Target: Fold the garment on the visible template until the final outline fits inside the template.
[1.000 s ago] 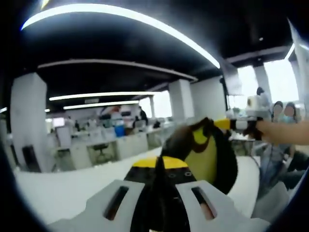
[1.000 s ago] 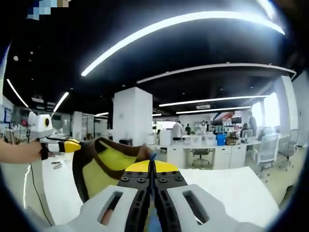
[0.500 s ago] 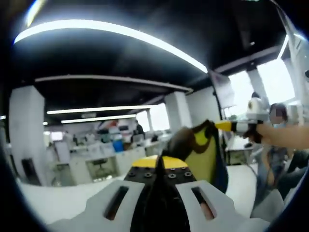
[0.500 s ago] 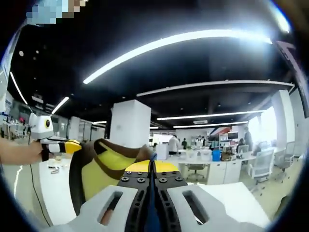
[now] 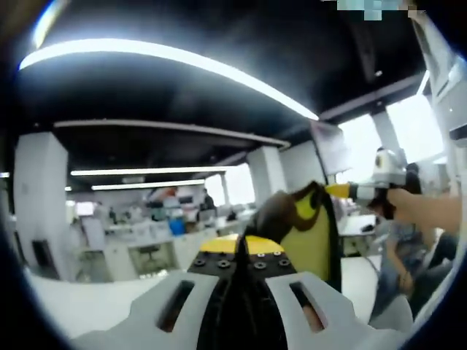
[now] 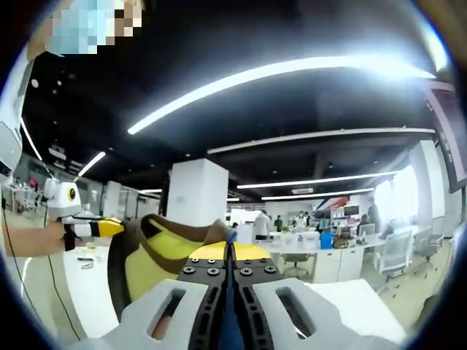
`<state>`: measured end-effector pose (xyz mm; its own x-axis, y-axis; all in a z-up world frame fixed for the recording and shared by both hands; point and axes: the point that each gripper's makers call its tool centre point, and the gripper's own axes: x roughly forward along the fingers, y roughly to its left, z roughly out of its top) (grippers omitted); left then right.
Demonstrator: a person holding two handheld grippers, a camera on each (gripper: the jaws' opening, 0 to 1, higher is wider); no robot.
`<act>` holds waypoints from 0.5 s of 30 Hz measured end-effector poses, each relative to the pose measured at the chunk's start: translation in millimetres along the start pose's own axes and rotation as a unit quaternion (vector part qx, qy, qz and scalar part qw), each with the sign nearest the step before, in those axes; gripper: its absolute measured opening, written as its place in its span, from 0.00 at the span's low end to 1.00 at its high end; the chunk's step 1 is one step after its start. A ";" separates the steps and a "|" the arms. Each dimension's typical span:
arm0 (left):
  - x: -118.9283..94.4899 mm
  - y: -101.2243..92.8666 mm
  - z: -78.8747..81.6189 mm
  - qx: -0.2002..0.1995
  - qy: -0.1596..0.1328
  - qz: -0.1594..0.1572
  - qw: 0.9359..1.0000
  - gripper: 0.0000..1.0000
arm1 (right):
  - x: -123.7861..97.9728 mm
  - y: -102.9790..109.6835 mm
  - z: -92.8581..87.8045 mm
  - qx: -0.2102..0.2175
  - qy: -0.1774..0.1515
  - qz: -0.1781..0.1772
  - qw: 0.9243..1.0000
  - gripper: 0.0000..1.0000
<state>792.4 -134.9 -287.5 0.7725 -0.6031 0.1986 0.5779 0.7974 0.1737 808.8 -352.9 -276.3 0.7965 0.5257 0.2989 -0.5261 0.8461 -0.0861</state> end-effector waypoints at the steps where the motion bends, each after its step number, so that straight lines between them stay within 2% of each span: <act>1: -2.4 -0.6 0.0 -0.001 0.001 0.000 1.000 0.00 | -1.9 2.1 0.2 0.001 0.001 0.000 1.000 0.01; 4: -12.5 -2.7 3.6 -0.010 0.002 0.006 1.000 0.00 | -7.1 10.3 5.0 0.008 0.007 0.005 1.000 0.01; 9: -24.5 -5.5 16.0 -0.016 -0.008 0.021 1.000 0.00 | -11.9 23.6 21.7 -0.003 0.006 0.020 1.000 0.01; 15: -37.4 -12.8 19.3 -0.031 -0.003 0.029 0.999 0.00 | -24.6 33.9 30.2 -0.002 0.022 0.028 0.999 0.01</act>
<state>751.1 -122.9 -278.5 0.8034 -0.5563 0.2121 0.5478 0.8303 0.1027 762.3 -339.9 -257.9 0.7780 0.5754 0.2523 -0.5692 0.8155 -0.1045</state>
